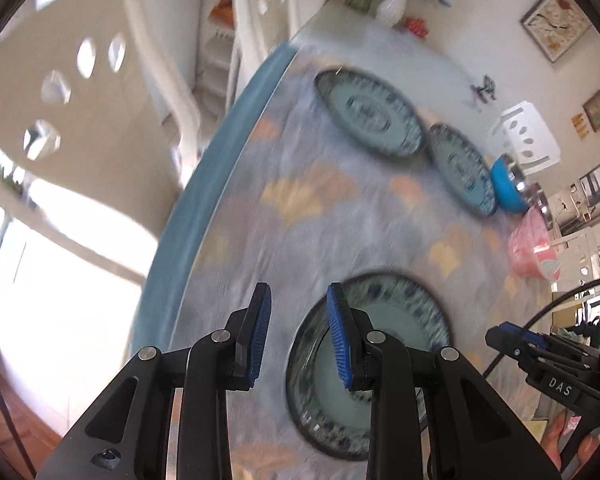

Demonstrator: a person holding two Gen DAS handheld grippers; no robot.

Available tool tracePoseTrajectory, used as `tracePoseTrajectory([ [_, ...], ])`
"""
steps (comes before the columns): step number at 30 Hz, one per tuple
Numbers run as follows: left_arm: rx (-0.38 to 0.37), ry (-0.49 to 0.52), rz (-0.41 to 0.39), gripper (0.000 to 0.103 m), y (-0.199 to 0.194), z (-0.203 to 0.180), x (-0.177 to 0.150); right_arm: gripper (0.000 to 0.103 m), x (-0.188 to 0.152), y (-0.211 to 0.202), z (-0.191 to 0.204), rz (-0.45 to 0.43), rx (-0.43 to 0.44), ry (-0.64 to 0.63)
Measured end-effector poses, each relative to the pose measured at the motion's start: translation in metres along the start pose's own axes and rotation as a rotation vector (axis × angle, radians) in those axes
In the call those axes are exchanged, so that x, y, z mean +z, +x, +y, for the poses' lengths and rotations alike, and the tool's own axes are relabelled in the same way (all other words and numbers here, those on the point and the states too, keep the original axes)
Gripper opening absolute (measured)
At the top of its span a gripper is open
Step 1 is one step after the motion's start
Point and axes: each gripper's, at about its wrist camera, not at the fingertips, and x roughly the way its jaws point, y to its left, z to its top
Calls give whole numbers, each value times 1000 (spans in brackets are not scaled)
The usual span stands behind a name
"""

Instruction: Organize plates and bowls

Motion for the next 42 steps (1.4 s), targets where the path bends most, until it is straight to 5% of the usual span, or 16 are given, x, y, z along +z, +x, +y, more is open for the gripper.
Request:
tracePoseTrajectory([
  [4,20,98,-69,27,-9,-28,28,29,5,-23,-6,-71,-10,5],
  [8,25,194,-92,34,-6,-60,53,46,15,-34,-10,-120,-10,26],
  [16,-62,204,-62,59,12,-96,92,50,33,-50,-44,-191,-42,119],
  [20,-69,242,-76,61,16,-110,108,51,46,-50,-59,-203,-53,165],
  [42,-14,153,-37,63,48,-61,131,51,82,-2,-30,-105,-8,83],
])
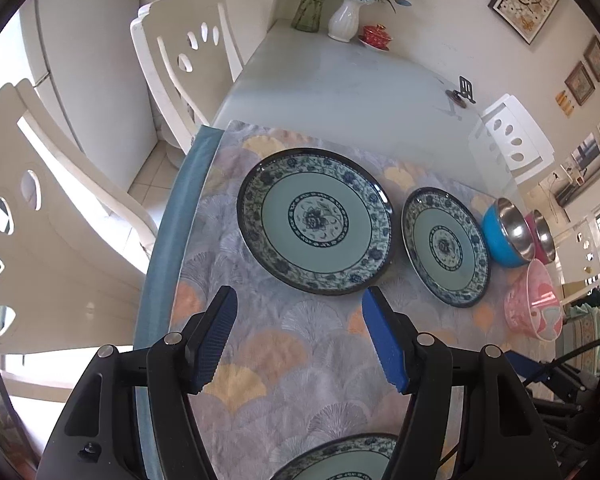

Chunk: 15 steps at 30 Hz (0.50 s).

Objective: Organize plates and bowls
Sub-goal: 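Move the left gripper to the larger plate and grasp its rim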

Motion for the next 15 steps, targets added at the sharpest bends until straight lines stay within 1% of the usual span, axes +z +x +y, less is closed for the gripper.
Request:
tracePoseTrajectory([
  [11,-4,-1,6,63,6,3,2,51,2,9,0,27,-2,8],
  [15,6,3,11,63,9,8,4,51,2,13,3,33,2,4],
])
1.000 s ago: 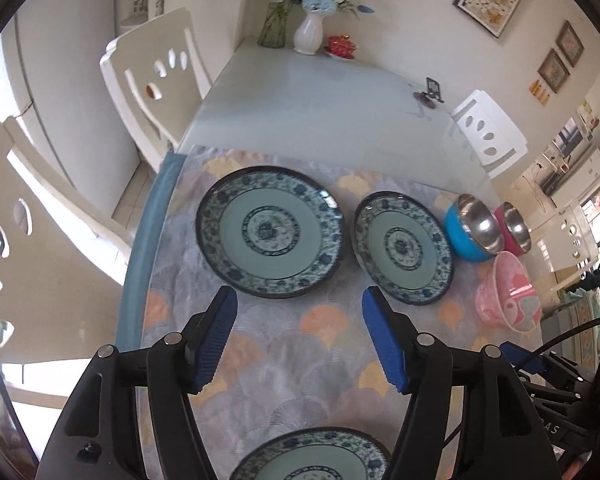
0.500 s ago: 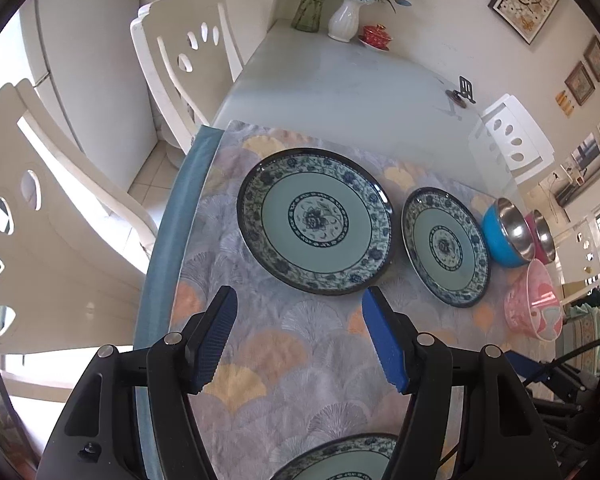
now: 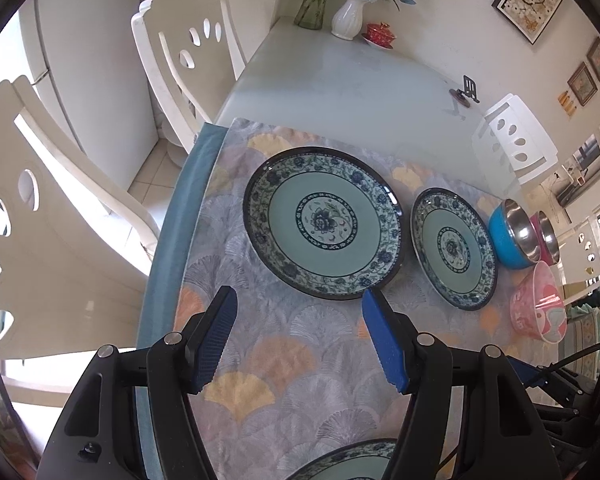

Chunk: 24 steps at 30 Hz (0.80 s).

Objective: Organize plates and bowls
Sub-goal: 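Move the left gripper to the larger plate and grasp its rim, then lift the grasped plate off the cloth with the left gripper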

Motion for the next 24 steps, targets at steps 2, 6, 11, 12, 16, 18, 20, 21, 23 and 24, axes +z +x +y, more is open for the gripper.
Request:
tracePoseTrajectory([
  [2,7,9,-2,63,1,3,3,51,2,3,2,1,5,-3],
  [6,24,34,-5,63,5,11,14,51,11,9,2,1,56,23],
  [11,27,42,6,71,20,24,32,51,32,21,15,2,78,-17],
  [12,19,40,14,71,25,27,38,51,35,23,17,3,82,-25],
  [16,-42,26,55,71,48,36,56,51,55,41,28,21,118,-35],
  [18,-86,38,69,71,61,36,66,51,64,53,31,44,145,-17],
  [20,-117,56,75,71,71,34,76,51,72,69,33,81,187,17],
  [21,-131,62,78,70,78,34,81,51,74,75,33,96,211,33],
  [23,-152,67,86,69,88,34,90,51,78,89,33,129,245,70],
  [24,-164,74,88,68,94,35,95,51,79,93,33,137,242,79],
])
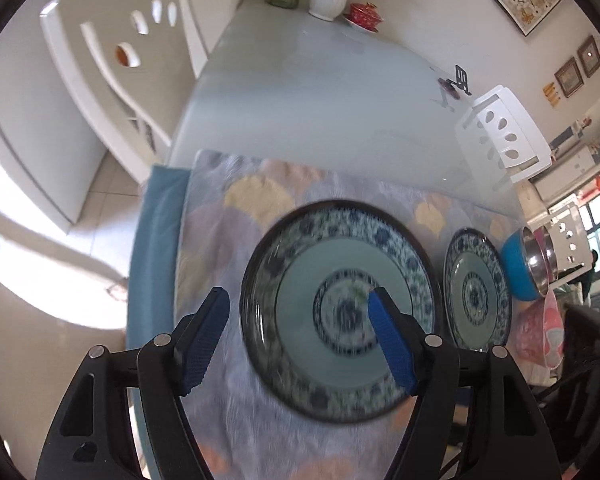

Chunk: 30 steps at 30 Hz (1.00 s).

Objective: Organize plates and bowls
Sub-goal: 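Lift the grasped plate off the cloth with the left gripper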

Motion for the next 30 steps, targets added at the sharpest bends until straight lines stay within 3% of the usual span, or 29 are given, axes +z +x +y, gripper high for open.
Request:
tracePoseTrajectory([
  [6,-49,31,28,65,28,11,22,52,9,16,-3,-5,0,34],
  [8,-74,45,51,58,40,14,27,57,13,18,-3,-19,12,36],
  [10,-122,53,72,43,49,15,30,57,19,19,-1,-36,15,28],
  [13,-134,95,67,36,51,13,34,57,27,22,3,-65,-12,8],
  [20,-156,160,43,33,55,11,32,49,42,29,19,-126,-106,-81],
  [23,-198,89,17,33,52,23,29,39,38,29,20,-145,-152,-122],
  [25,-199,33,1,33,48,28,24,39,39,30,22,-126,-171,-146],
  [30,-158,-16,-58,32,19,21,5,39,40,21,20,-61,-121,-106],
])
